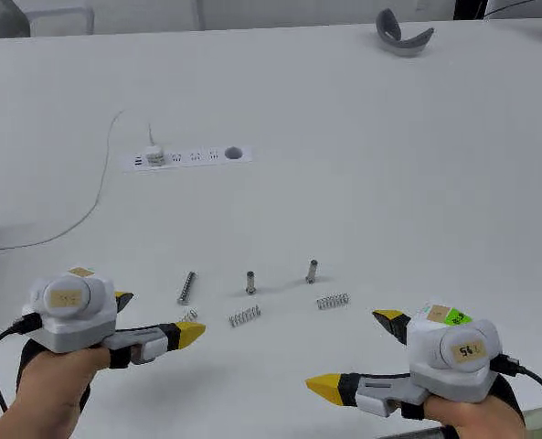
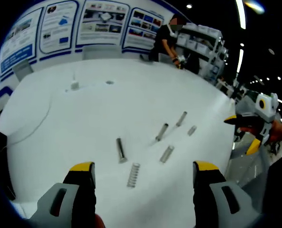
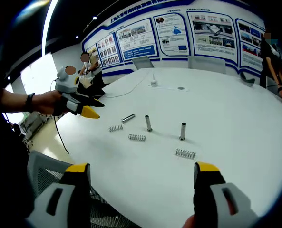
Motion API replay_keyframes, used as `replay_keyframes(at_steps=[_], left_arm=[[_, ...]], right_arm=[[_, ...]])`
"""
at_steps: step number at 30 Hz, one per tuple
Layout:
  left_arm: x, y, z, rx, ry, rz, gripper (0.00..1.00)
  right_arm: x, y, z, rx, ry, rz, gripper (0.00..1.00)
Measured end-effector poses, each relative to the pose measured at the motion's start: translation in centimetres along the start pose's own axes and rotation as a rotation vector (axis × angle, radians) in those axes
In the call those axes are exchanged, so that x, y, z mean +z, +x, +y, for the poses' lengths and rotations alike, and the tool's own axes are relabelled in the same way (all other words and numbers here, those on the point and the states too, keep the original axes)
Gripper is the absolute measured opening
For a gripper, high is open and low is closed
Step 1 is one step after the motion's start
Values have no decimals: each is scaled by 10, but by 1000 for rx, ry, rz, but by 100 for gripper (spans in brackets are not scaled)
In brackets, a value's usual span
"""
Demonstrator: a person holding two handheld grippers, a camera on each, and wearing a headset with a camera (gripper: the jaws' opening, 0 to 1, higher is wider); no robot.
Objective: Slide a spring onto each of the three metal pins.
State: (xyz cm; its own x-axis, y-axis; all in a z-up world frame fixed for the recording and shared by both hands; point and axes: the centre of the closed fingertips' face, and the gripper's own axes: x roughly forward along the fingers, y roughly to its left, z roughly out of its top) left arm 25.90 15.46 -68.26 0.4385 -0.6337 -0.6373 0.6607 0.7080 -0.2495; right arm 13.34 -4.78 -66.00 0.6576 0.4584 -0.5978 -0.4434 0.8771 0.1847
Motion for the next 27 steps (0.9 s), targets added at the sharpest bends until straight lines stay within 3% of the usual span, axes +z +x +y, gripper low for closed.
replay_keyframes(at_steps=[20, 27], left_arm=[[13, 29, 16, 17, -3, 20, 75], [16, 36, 15, 18, -4, 38, 71]], right_arm=[[-4, -2, -3, -3, 27, -1, 91], [-4, -3, -6, -7, 30, -2, 91]])
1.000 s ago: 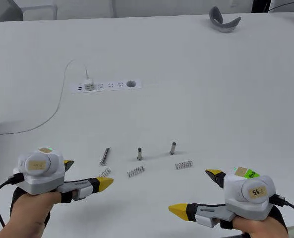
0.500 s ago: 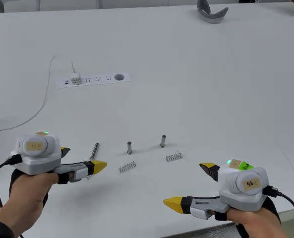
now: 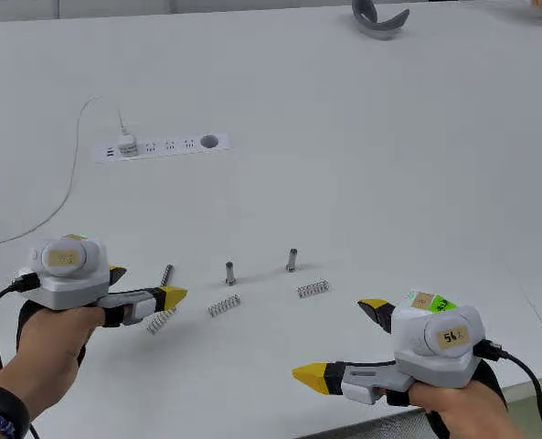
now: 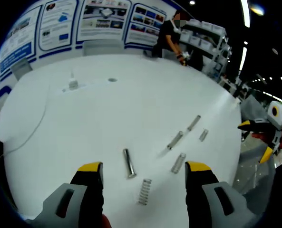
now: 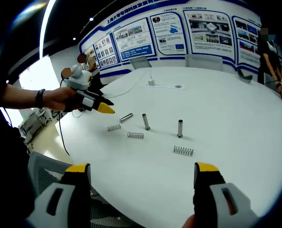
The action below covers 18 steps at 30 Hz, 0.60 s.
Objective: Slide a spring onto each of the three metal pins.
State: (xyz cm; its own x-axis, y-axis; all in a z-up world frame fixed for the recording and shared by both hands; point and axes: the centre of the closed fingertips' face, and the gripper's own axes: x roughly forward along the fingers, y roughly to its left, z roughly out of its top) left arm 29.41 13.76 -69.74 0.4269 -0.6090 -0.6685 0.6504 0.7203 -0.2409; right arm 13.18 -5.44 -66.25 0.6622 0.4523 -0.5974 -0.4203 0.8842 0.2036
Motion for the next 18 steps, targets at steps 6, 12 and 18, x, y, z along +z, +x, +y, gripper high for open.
replay_keyframes(at_steps=[6, 12, 18], left_arm=[[2, 8, 4, 7, -42, -1, 65], [4, 17, 12, 35, -53, 6, 53], [3, 26, 18, 42, -56, 15, 44]], right_arm=[[-2, -1, -1, -1, 2, 6, 91], [-4, 1, -1, 1, 5, 13, 90], [-4, 1, -3, 0, 8, 16, 90]])
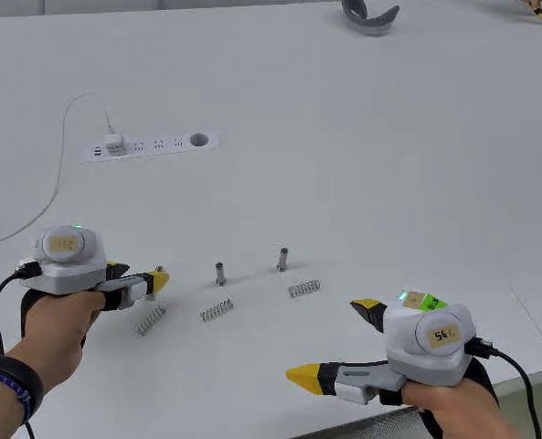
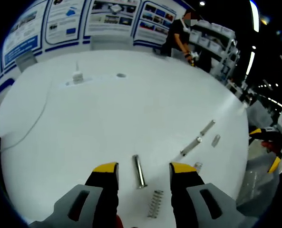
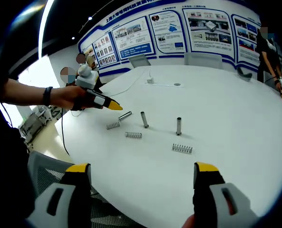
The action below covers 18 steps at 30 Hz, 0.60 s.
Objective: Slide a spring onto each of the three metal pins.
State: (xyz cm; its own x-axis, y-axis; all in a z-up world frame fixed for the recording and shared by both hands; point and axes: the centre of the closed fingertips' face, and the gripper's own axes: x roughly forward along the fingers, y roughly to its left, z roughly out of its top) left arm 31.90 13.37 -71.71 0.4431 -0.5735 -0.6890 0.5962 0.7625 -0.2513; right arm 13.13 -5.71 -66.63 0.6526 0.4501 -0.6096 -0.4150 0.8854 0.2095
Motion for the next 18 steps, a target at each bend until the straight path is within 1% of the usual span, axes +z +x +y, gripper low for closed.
replay_keyframes(at_steps=[8, 12, 14, 18], left_arm=[[-7, 15, 5, 4, -8, 23, 35], [-10, 22, 5, 0, -13, 39, 31], [-13, 26, 7, 2, -13, 51, 28], [-13, 31, 10, 9, -15, 54, 25]], right_arm=[[-6, -1, -1, -2, 6, 16, 90], [-9, 1, 2, 4, 4, 28, 90], [-8, 2, 3, 7, 8, 29, 89], [-7, 5, 5, 10, 15, 26, 89]])
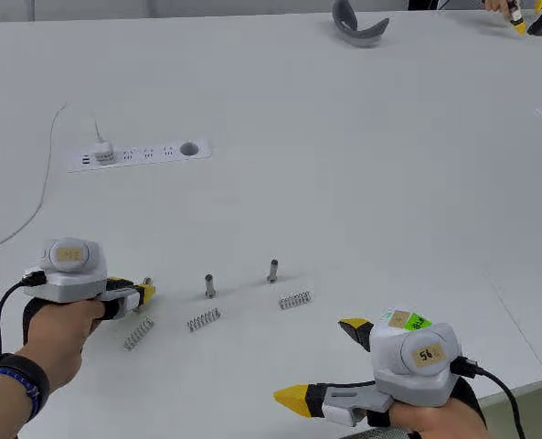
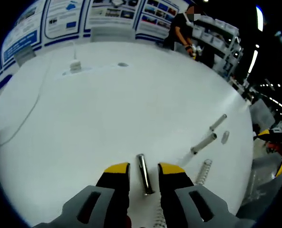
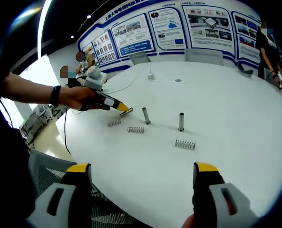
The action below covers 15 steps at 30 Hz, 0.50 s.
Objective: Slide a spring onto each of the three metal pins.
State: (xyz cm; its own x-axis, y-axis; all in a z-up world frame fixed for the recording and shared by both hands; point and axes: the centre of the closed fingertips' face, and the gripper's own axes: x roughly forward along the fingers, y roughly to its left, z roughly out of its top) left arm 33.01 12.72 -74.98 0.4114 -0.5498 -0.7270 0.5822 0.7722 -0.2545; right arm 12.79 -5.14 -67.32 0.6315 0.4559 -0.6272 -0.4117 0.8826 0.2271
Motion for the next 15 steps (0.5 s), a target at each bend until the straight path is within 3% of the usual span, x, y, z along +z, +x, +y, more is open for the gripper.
replay_keyframes(at_steps=[2, 6, 11, 15], left_arm=[[-1, 3, -1, 3, 14, 10, 24], [0, 6, 3, 48, 123, 20, 18], [-6, 11, -3, 46, 155, 48, 18], [-2, 14, -3, 64, 161, 37, 17]], right_arm=[[0, 1, 0, 1, 2, 0, 89], [0, 1, 0, 1, 6, 4, 89], [0, -1, -3, -5, 11, 6, 89], [-2, -1, -4, -7, 14, 10, 89]])
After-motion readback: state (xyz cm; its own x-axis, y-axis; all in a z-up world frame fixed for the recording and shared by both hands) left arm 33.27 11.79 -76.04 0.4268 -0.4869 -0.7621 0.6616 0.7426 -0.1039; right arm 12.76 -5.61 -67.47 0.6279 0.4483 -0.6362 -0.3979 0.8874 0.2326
